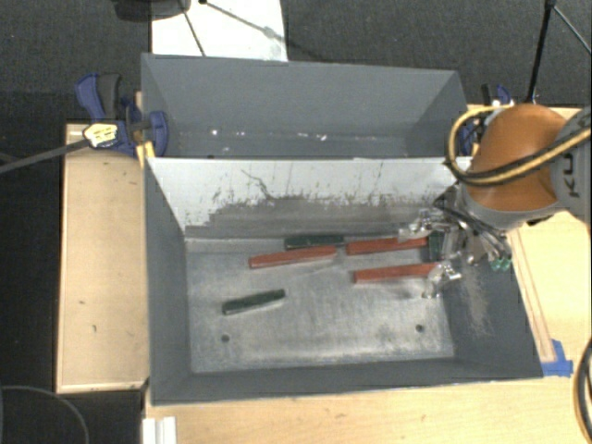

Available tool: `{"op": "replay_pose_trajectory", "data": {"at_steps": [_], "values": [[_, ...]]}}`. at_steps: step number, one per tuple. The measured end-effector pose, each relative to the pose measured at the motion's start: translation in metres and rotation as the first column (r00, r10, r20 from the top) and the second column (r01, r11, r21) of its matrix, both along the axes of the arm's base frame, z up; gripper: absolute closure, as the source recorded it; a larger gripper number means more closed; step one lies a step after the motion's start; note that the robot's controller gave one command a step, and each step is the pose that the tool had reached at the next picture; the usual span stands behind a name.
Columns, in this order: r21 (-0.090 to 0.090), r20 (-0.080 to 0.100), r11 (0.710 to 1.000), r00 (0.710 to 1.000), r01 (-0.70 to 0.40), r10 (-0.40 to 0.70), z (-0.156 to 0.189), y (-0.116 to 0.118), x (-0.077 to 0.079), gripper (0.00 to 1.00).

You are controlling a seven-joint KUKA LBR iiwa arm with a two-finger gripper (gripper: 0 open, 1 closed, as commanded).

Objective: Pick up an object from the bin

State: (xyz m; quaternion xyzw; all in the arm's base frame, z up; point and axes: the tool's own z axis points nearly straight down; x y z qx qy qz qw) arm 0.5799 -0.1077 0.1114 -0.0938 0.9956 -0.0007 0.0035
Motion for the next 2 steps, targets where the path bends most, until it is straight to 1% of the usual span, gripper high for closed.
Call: {"op": "replay_pose_trajectory", "data": {"at_steps": [1, 2], "values": [[0.000, 0.001, 1.000, 1.000, -0.021, 0.021, -0.0371, 0.0093, 0.0091, 1.00], [0.000, 0.001, 1.000, 1.000, -0.021, 0.021, -0.0371, 0.0094, 0.0091, 1.00]]}}
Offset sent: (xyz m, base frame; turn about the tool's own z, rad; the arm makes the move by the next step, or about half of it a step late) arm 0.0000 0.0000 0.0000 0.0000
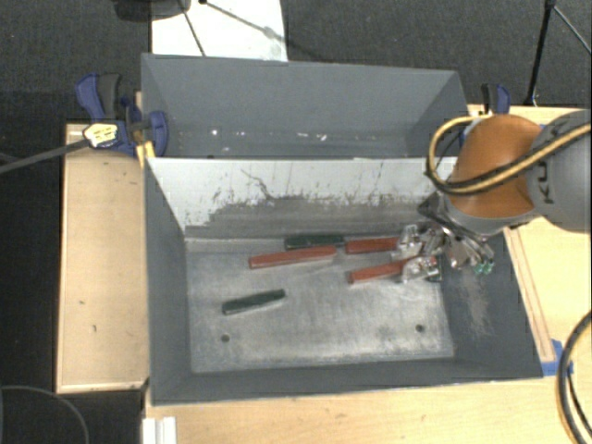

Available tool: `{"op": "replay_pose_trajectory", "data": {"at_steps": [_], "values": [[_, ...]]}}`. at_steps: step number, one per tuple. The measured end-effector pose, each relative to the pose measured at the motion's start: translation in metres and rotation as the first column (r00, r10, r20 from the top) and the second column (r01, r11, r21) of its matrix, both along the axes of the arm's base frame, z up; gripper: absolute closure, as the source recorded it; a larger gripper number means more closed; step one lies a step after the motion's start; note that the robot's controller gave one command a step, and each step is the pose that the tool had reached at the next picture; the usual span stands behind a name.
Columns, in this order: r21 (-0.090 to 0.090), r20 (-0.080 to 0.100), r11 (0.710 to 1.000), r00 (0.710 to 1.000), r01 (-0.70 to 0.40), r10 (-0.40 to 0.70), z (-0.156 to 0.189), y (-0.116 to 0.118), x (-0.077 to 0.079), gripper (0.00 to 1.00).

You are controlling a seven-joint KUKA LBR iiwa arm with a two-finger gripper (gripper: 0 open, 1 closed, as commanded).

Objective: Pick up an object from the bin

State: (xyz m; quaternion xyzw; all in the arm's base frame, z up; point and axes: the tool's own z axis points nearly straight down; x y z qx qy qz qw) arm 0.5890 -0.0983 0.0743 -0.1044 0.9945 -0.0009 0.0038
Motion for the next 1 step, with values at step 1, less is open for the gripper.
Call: {"op": "replay_pose_trajectory", "data": {"at_steps": [1], "values": [[0.001, -0.003, 1.000, 1.000, -0.009, 0.009, 0.1518, 0.0145, -0.0055, 1.00]]}}
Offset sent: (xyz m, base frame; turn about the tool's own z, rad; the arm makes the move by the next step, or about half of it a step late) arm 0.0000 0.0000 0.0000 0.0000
